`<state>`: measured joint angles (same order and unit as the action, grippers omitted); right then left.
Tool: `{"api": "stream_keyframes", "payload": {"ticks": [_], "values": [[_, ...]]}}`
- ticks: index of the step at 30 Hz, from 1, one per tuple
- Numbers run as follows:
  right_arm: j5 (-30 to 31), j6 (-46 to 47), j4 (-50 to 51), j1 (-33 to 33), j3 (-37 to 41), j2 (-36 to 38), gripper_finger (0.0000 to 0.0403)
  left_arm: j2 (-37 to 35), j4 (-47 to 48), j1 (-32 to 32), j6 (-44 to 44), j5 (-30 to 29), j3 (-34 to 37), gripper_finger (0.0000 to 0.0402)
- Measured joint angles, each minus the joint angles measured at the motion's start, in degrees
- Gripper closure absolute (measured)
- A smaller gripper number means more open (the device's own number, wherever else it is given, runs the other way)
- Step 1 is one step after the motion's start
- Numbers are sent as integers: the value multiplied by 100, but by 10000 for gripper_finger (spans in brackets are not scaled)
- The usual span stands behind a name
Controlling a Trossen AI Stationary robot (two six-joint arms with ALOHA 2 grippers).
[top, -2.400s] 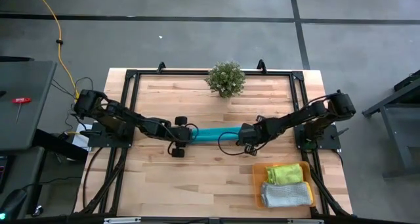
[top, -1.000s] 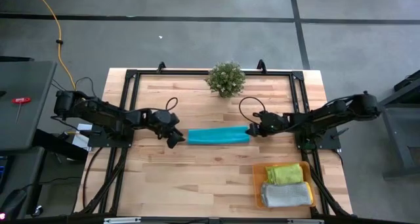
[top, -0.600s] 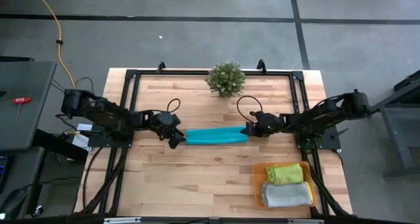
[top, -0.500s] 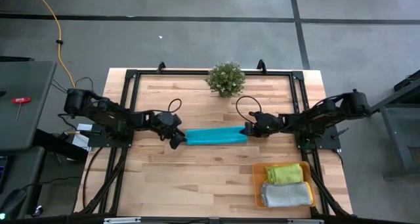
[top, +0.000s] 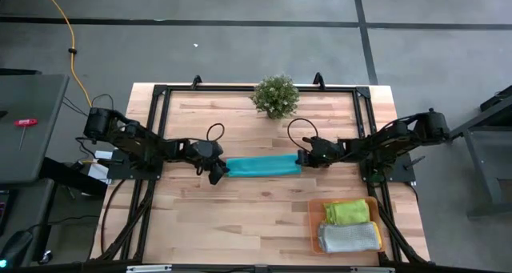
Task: Fold microfiber towels
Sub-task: Fold the blue microfiber towel
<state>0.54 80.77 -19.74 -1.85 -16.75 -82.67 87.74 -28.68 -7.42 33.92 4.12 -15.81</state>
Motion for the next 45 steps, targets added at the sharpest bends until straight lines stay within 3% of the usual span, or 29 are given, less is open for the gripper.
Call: {"api": "stream_keyframes", "payload": {"ticks": [3, 6, 11, 17, 26, 34, 45], "values": [[-7, -26, -12, 0, -7, 0, 382, 4, 33, 20, -8, -141, 2, 350], [-37, -56, -35, 0, -7, 46, 390, 7, 45, 20, -6, -203, 7, 392], [-31, -304, 506, -3, -136, 332, 399, 7, 32, 29, -107, -203, 7, 383], [-31, -822, 2075, -24, -647, 912, 402, 31, 134, 37, -134, -179, -217, 396], [-73, -1798, 4032, -219, -1636, 1154, 402, 26, 139, -32, -585, -205, -720, 368], [-164, -1937, 4161, -341, -1757, 1154, 402, -52, 1241, -127, -1045, -100, -1016, 302], [-192, -1984, 4175, -337, -1885, 1235, 403, -204, 2124, -59, -1095, 723, -1025, 223]]}}
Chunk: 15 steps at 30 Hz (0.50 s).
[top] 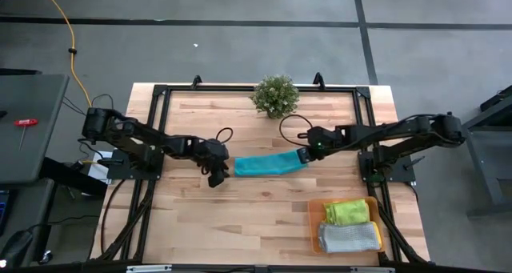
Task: Fold microfiber towels
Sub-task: Fold the blue microfiber towel
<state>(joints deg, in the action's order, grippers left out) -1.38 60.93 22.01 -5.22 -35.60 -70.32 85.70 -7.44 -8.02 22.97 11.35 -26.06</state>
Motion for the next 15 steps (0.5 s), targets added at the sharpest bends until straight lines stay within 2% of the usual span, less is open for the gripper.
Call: {"api": "stream_keyframes", "payload": {"ticks": [9, 15], "values": [[-182, -252, -180, 88, -689, -91, 403, -54, -4, 169, -151, -683, 15, 226], [-237, -79, -1097, 184, -719, -555, 403, 84, -97, 266, -265, -831, 0, 238]]}}
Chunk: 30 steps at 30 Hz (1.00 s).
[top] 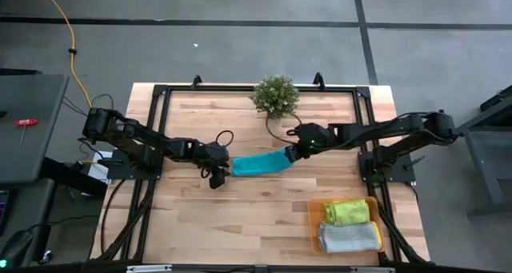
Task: Fold microfiber towels
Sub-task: Fold the blue microfiber towel
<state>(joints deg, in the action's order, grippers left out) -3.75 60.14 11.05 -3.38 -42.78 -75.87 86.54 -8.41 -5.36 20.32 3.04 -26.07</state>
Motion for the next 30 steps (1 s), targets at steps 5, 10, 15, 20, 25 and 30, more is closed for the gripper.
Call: {"api": "stream_keyframes", "payload": {"ticks": [5, 10, 15, 20, 25, 30], "values": [[-104, 184, -982, 163, -1, -667, 403, 18, -159, 102, 6, -192, 10, 241], [-104, 464, -2223, 206, 0, -1316, 403, 59, -255, 137, -2, -218, 13, 241], [-102, 799, -3337, 206, -2, -1881, 403, 150, -362, 137, -180, -222, 11, 241], [-183, 994, -4100, 214, -3, -2345, 403, 200, -460, 143, -162, -224, 7, 241], [-412, 1040, -4159, 281, -320, -2801, 403, 208, -524, 143, -147, -288, 9, 241], [-443, 1031, -4158, 318, -1008, -3326, 403, 210, -526, 146, -146, -334, 9, 241]]}}
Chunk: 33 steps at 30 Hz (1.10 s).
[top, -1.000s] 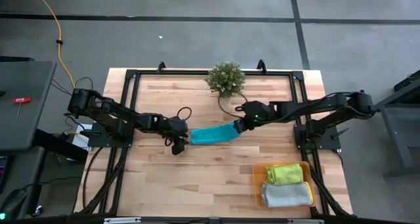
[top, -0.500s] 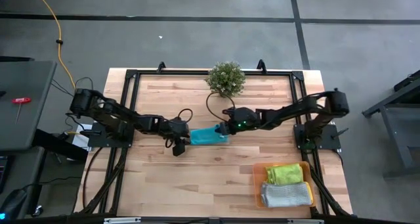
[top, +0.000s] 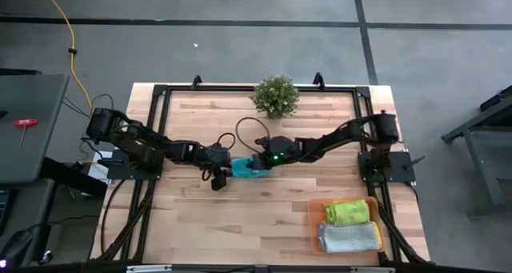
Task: Fold microfiber towels
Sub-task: Fold the blue microfiber towel, then put the folded blue microfiber towel into the orange bin
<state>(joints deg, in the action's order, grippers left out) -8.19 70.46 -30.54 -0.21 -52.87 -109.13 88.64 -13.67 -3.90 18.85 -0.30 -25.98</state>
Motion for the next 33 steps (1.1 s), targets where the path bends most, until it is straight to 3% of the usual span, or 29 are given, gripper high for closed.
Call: {"api": "stream_keyframes", "payload": {"ticks": [9, 19, 23, 28, 33], "values": [[-47, -120, 640, -7, -1155, -759, 403, 0, 2, 0, 66, -15, 0, 241], [185, 160, 900, -13, -1221, -801, 390, 0, 2, 0, 63, -30, 0, 241], [82, 160, 805, -13, -1221, -801, 341, 0, 2, 0, 48, -33, 0, 241], [105, -19, 427, -42, -1219, -799, 242, -185, 256, -75, 48, 208, 7, 241], [-409, -695, 534, -249, -1215, -668, 175, -648, 1182, -257, 46, 544, 4, 241]]}}
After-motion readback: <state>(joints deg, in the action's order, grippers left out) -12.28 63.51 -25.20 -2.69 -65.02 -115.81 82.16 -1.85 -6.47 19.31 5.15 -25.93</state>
